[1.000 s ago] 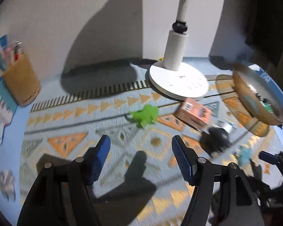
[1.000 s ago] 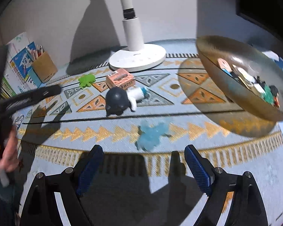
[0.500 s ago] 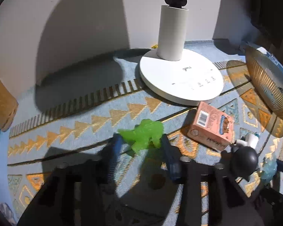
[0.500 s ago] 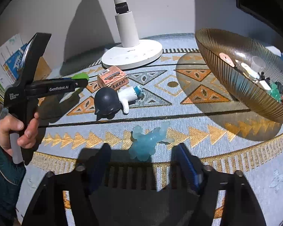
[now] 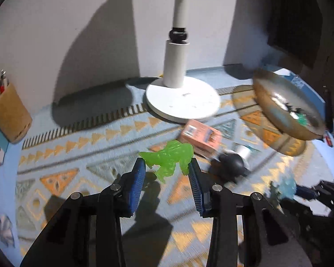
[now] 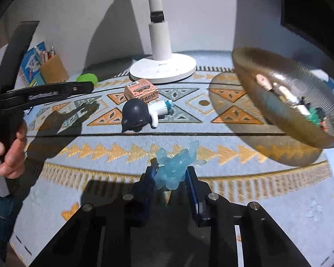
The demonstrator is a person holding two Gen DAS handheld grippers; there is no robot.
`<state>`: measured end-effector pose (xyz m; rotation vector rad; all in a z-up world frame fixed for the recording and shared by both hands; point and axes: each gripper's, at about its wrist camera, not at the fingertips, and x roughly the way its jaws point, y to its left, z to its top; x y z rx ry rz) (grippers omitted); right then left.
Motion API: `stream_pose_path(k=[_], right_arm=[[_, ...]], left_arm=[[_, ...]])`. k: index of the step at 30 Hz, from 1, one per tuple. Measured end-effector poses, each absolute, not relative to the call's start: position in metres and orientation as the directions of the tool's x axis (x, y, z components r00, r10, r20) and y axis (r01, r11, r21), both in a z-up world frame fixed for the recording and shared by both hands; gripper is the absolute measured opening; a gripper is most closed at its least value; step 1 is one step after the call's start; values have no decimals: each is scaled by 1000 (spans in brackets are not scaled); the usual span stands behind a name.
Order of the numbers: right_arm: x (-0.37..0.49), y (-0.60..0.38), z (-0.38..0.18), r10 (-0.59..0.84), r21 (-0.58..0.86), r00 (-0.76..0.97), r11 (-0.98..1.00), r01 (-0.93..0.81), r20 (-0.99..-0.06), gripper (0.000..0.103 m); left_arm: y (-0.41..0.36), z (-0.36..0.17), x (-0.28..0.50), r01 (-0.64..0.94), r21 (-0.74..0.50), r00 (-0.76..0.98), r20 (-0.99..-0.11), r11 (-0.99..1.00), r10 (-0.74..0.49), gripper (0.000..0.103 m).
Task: Organize rigid objects
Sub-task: 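Carry the green dinosaur and light-blue figure over the amber bowl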
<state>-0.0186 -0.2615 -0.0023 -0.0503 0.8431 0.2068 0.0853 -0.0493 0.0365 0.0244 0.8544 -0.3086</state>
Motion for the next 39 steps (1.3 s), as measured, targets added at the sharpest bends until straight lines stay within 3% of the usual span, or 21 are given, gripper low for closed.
stream_pose_path(k=[11,15,16,23,25,27,32,39], right_arm=[[-48,-306,-18,192,41,581,964,-264,-791,28],[-63,-309,-18,214,69,589,964,-258,-779,47],[-65,-308,-19,213,72,594,965,-252,-775,47],[-51,-306,-16,142,88,607,989,-117,-782,47],[-48,-302,-16,110,59,610,993,-102,-784,31],[-49,-299,-15,124,59,615,990,-125,-779,28],[-64,-310,8,194,122,657,980,-155,-729,28],[-76,-382,123,53,65,850,998,-22,-523,28]], left_arm=[[-85,10,4,276,-172,561,-771,946,-303,36],[-91,0,-12,268,-193,539,-782,944,-313,36],[-91,-1,-14,265,-197,537,-783,944,-314,36],[-95,1,-28,264,-200,536,-783,944,-316,36],[-98,3,-31,267,-198,537,-782,943,-316,36],[-100,6,-32,271,-192,540,-780,943,-315,36],[-113,26,-34,300,-173,563,-762,938,-320,36],[-161,118,-14,409,-130,676,-622,903,-395,36]])
